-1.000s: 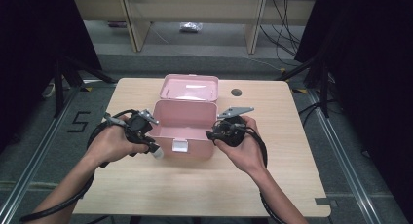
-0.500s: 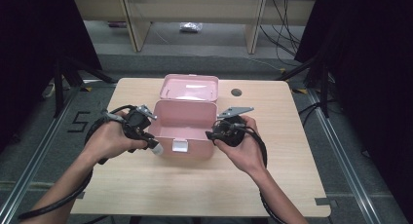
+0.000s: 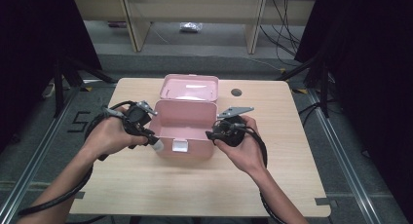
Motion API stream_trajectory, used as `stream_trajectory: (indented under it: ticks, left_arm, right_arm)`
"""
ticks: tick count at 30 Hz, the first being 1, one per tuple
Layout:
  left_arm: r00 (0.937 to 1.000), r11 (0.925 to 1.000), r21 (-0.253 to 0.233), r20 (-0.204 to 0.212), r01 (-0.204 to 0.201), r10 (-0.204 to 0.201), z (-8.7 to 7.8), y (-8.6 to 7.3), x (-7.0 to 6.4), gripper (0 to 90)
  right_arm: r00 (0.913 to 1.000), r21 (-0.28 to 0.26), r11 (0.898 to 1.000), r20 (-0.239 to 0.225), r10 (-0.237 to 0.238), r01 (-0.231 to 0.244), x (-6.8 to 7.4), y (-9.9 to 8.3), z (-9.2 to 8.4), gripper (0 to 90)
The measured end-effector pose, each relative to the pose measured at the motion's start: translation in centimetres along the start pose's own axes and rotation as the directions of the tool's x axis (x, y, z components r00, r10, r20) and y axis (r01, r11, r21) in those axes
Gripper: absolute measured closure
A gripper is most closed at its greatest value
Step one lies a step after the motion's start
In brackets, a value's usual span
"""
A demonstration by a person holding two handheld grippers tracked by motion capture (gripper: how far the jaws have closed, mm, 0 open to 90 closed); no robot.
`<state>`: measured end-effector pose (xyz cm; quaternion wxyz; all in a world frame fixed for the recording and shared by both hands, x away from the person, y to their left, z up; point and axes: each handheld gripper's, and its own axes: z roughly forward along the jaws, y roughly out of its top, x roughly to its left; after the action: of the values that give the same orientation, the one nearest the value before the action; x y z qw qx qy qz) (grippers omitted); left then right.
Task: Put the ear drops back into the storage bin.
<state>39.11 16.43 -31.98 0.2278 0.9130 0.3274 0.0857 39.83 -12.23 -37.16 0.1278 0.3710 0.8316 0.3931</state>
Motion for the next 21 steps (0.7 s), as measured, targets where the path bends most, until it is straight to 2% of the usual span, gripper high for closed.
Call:
stream_trajectory:
  ticks: [4, 5, 10, 13, 16, 19, 21]
  left_arm:
    - [1.0000, 1.0000, -0.002, -0.004, 0.001, -0.001, -0.04, 0.06, 0.10, 71.6]
    - [1.0000, 1.0000, 0.003, 0.000, 0.000, 0.000, -0.09, 0.08, 0.15, 71.6]
    - [1.0000, 1.0000, -0.001, -0.004, 0.006, -0.006, -0.22, 0.15, 0.36, 71.6]
    - [0.9999, 1.0000, -0.003, -0.008, 0.009, -0.009, -0.37, 0.20, 0.48, 71.6]
    - [0.9999, 0.9999, -0.008, -0.005, 0.013, -0.013, -0.37, 0.23, 0.56, 71.6]
    - [0.9998, 0.9998, -0.012, -0.003, 0.017, -0.017, -0.32, 0.23, 0.65, 71.6]
    - [0.9998, 0.9997, -0.014, -0.008, 0.018, -0.018, -0.34, 0.24, 0.73, 71.6]
  right_arm:
    - [1.0000, -0.001, 1.000, 0.001, -0.008, 0.008, -0.05, -0.01, 0.01, 66.3]
    - [0.9998, 0.007, 1.000, 0.006, 0.019, -0.019, 0.10, -0.02, -0.05, 66.4]
    - [0.9999, 0.004, 1.000, 0.010, 0.012, -0.012, 0.08, 0.00, -0.04, 66.4]
    - [0.9995, 0.000, 1.000, 0.005, 0.031, -0.031, 0.26, 0.02, 0.01, 66.4]
    - [0.9998, 0.011, 1.000, 0.002, 0.022, -0.022, 0.27, 0.12, -0.03, 66.4]
    - [0.9999, 0.000, 1.000, -0.007, 0.015, -0.015, 0.24, 0.08, 0.18, 66.4]
    - [0.9998, 0.013, 1.000, 0.002, 0.018, -0.018, 0.28, 0.17, 0.07, 66.3]
